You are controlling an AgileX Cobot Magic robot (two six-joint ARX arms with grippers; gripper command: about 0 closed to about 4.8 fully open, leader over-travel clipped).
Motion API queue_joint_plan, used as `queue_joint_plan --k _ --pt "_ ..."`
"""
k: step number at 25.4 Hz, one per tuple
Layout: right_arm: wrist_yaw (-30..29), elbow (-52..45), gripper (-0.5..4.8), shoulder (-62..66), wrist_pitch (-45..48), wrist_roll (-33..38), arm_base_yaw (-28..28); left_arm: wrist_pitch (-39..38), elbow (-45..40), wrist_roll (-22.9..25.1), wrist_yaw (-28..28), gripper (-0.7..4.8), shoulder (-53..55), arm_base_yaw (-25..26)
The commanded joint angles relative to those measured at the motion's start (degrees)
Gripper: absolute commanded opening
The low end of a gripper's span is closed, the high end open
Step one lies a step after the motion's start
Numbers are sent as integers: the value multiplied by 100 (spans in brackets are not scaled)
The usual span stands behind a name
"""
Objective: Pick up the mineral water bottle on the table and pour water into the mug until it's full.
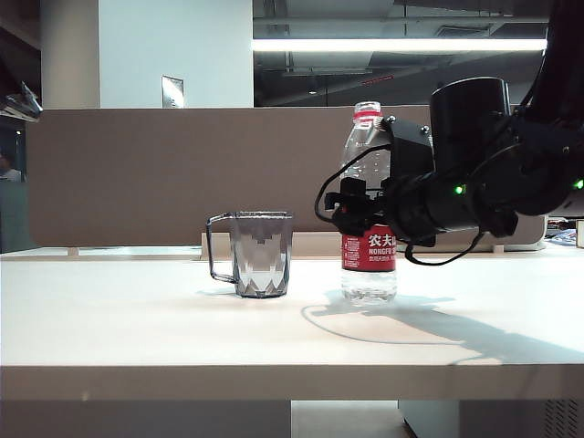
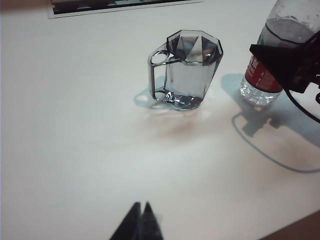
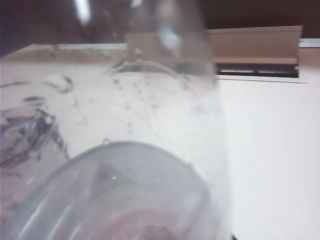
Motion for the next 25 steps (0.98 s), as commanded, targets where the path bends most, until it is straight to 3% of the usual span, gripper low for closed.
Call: queue_joint_plan --k 1,4,6,9,12,25 --pt "-31 22 304 129 238 -260 4 72 37 4 20 -1 -4 -7" --pt "-48 20 319 142 221 -319 4 72 37 4 20 -1 -4 -7" --pt "-46 20 388 144 221 -319 4 72 37 4 20 -1 -4 -7" --pt "-42 20 412 142 223 -321 4 72 37 4 20 -2 -4 -7" --pt "-44 20 479 127 181 -345 4 72 37 4 20 -1 -4 -7" --pt "-26 -365 479 -442 -404 -811 4 72 37 4 20 -1 -4 -7"
